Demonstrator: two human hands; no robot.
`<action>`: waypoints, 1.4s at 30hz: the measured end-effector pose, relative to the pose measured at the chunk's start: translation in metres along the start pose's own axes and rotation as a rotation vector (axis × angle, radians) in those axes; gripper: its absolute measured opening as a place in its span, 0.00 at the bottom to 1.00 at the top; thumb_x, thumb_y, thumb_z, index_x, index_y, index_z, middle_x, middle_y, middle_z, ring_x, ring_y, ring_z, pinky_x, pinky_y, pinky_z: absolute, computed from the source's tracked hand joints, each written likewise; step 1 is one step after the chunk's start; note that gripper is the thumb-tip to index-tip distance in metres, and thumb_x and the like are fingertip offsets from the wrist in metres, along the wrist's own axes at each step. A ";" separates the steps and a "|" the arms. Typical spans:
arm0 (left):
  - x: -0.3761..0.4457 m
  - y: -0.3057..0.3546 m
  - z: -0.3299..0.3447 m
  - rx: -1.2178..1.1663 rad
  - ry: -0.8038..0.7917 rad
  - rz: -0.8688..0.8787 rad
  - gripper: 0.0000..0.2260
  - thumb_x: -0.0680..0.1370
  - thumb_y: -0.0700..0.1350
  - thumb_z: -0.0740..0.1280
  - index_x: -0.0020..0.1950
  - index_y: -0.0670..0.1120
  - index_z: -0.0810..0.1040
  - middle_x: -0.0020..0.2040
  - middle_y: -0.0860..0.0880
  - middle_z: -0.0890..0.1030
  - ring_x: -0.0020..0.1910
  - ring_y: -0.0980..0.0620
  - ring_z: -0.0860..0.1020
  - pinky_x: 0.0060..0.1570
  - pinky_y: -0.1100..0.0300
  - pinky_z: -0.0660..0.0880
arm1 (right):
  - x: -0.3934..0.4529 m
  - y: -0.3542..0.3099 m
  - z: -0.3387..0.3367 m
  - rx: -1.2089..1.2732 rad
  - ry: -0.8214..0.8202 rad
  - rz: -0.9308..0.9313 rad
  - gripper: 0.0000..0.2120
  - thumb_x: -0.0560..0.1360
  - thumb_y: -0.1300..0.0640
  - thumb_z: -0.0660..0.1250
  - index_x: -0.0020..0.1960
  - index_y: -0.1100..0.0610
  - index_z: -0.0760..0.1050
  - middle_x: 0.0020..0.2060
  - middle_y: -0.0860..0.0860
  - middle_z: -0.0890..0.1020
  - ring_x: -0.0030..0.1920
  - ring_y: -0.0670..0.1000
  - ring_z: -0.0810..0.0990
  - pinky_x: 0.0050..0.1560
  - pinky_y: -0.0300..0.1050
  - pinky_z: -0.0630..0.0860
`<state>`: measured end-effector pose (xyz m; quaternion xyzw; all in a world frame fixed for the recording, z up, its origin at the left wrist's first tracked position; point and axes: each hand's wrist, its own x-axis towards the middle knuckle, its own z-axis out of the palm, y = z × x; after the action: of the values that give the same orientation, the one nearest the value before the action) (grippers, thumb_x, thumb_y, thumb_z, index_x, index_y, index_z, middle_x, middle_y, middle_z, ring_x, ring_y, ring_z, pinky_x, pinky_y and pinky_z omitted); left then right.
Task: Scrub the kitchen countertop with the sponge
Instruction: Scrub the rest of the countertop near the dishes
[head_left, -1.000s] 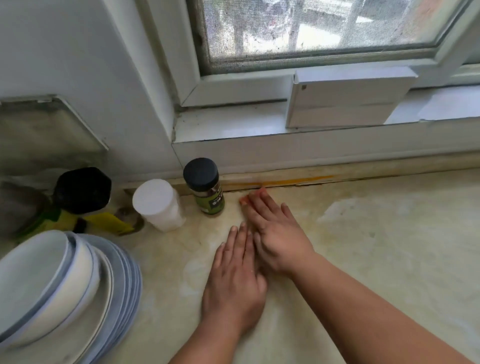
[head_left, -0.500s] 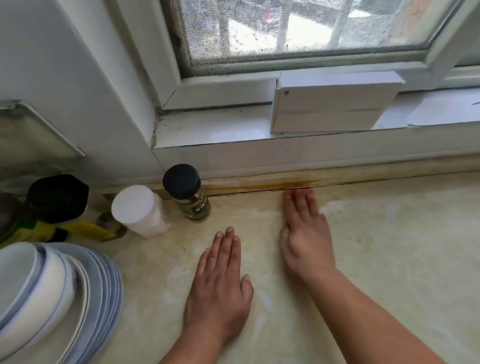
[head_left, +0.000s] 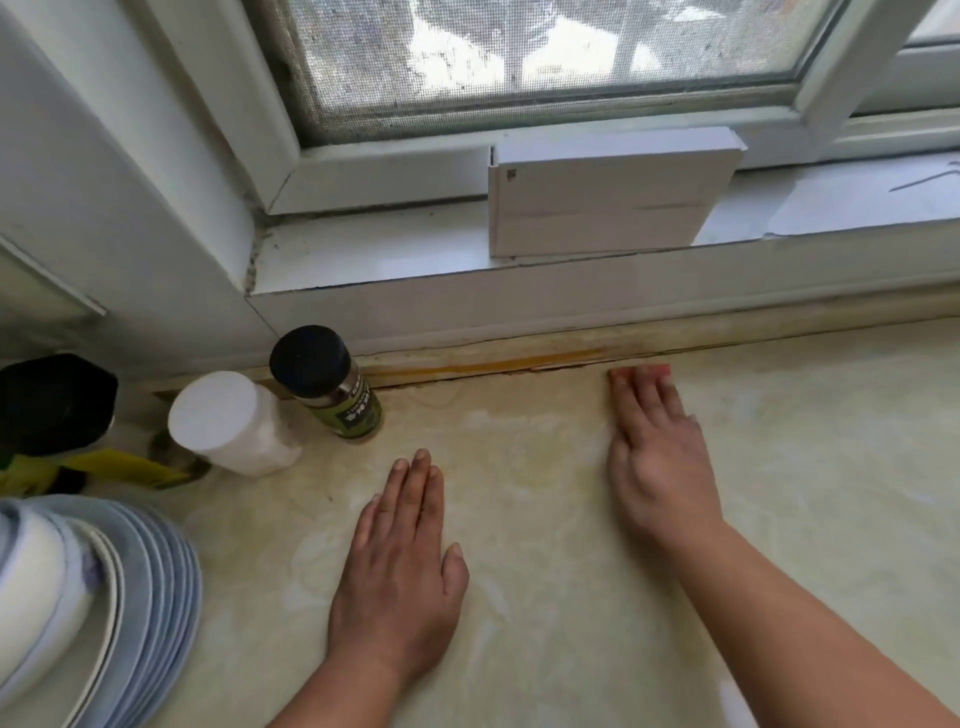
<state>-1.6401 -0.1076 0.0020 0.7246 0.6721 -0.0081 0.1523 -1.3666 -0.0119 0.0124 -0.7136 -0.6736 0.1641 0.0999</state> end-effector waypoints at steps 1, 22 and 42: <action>0.000 0.002 -0.002 0.003 -0.018 -0.016 0.35 0.78 0.59 0.38 0.81 0.50 0.28 0.79 0.55 0.22 0.78 0.57 0.24 0.78 0.56 0.30 | -0.004 -0.009 0.004 0.008 -0.008 -0.010 0.33 0.82 0.54 0.56 0.84 0.46 0.48 0.83 0.46 0.47 0.83 0.49 0.42 0.80 0.59 0.54; 0.116 0.152 0.013 -0.073 0.092 -0.068 0.35 0.82 0.57 0.48 0.86 0.42 0.46 0.86 0.44 0.45 0.84 0.46 0.39 0.81 0.45 0.37 | 0.016 0.038 -0.018 0.037 -0.061 -0.124 0.31 0.82 0.54 0.56 0.83 0.43 0.52 0.83 0.43 0.51 0.82 0.45 0.43 0.78 0.58 0.59; 0.118 0.150 0.014 -0.015 0.065 -0.075 0.37 0.79 0.59 0.38 0.85 0.44 0.43 0.86 0.46 0.43 0.84 0.47 0.38 0.81 0.45 0.37 | 0.012 0.037 -0.021 0.035 -0.115 -0.215 0.33 0.81 0.57 0.57 0.83 0.47 0.51 0.83 0.45 0.51 0.82 0.46 0.41 0.79 0.56 0.56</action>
<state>-1.4794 -0.0041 -0.0050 0.6976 0.7034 0.0148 0.1357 -1.3240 -0.0012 0.0173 -0.6248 -0.7481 0.2047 0.0904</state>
